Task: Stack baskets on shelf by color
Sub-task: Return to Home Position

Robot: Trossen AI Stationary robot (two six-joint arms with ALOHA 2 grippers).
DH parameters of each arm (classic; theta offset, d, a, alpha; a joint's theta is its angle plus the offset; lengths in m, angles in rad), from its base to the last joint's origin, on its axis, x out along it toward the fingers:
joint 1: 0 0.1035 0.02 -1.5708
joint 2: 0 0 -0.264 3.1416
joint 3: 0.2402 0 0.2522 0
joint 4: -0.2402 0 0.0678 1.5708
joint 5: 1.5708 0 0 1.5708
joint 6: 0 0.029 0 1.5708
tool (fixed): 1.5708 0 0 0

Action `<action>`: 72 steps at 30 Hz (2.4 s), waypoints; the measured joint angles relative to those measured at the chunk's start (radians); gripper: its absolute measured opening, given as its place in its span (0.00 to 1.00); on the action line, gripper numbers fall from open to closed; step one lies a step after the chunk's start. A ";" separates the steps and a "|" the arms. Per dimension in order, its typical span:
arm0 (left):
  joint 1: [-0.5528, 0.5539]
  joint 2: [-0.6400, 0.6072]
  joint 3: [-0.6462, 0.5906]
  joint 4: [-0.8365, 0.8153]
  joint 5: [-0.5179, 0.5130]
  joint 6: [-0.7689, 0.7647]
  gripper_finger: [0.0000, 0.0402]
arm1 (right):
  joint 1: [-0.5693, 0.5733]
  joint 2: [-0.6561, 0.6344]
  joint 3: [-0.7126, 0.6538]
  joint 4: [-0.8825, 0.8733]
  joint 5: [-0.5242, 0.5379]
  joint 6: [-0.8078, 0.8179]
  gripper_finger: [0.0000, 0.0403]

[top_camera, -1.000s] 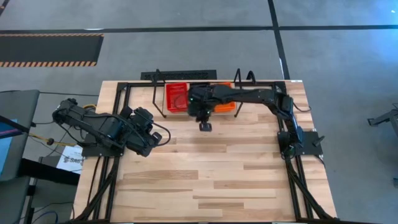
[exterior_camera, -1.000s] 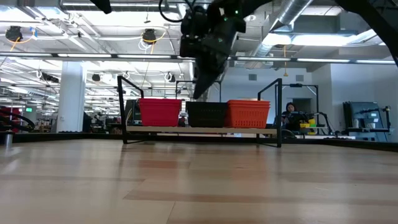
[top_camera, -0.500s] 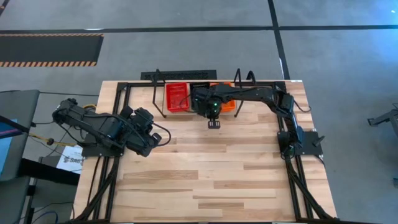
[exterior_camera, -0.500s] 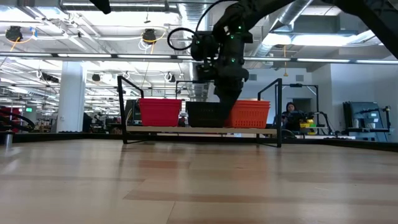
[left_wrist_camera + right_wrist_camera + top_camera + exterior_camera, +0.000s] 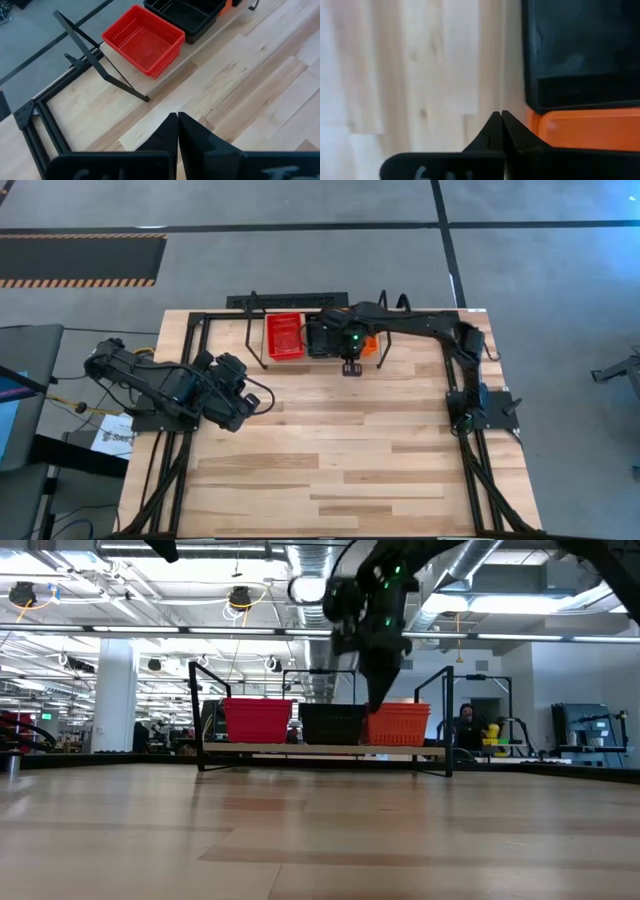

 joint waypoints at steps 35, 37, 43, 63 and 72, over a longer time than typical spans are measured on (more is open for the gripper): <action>-0.143 -0.768 -1.069 1.049 0.184 0.125 0.00 | 1.036 -1.222 -0.992 1.077 0.645 0.797 0.00; -0.031 -0.747 -1.091 1.175 0.280 0.248 0.00 | 1.026 -1.251 -1.086 1.239 0.585 0.751 0.00; 0.296 -0.641 -1.101 1.390 0.647 0.550 0.00 | 0.883 -1.360 -1.249 1.412 0.304 0.734 0.00; 0.432 -0.632 -1.100 1.384 0.740 0.632 0.00 | 0.655 -1.940 -1.711 1.476 0.105 0.779 0.00; 0.432 -0.628 -1.101 1.190 0.721 0.334 0.00 | 0.641 -1.971 -1.714 1.264 0.262 0.987 0.02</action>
